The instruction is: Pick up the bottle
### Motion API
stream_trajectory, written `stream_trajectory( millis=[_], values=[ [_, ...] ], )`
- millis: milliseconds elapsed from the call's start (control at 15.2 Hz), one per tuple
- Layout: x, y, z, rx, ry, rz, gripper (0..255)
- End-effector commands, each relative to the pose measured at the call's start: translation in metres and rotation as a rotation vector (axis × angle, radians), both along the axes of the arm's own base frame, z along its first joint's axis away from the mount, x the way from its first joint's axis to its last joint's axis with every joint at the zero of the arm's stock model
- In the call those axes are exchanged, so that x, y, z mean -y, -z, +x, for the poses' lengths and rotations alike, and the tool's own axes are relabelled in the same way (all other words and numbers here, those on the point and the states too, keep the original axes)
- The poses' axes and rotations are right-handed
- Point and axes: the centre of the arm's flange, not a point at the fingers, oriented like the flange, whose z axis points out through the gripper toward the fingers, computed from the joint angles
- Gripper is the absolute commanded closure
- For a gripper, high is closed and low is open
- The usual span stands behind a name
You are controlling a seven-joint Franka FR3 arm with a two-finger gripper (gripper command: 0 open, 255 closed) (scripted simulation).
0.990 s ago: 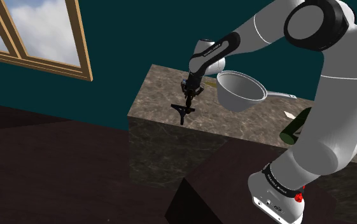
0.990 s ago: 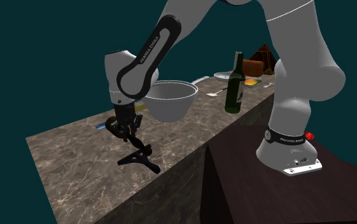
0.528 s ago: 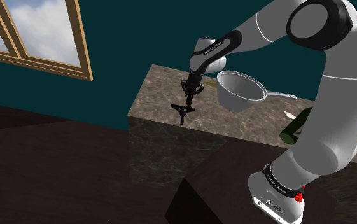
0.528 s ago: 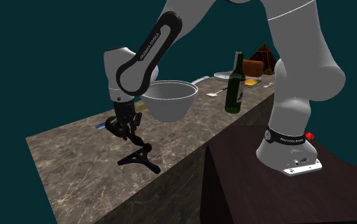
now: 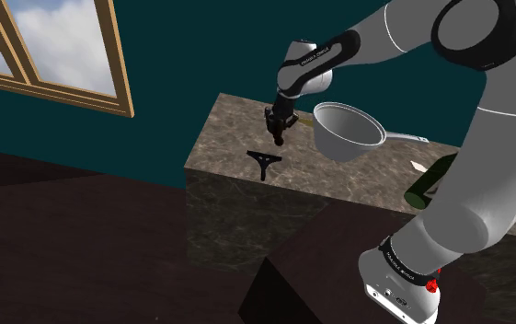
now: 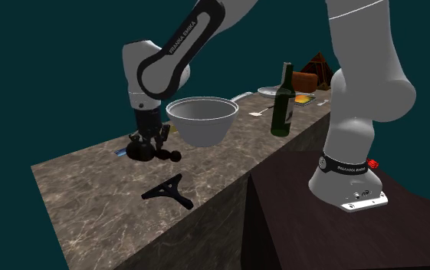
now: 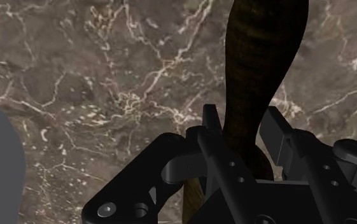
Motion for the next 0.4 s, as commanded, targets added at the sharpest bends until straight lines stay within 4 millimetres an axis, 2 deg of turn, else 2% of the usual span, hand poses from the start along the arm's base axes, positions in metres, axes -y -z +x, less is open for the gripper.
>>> stream_trajectory(
  millis=[0,198,330],
  values=[
    [-0.001,-0.012,0.000,0.000,0.000,0.000,255],
    [-0.001,-0.027,0.000,0.000,0.000,0.000,255],
    [-0.001,-0.028,0.000,0.000,0.000,0.000,255]
  ],
)
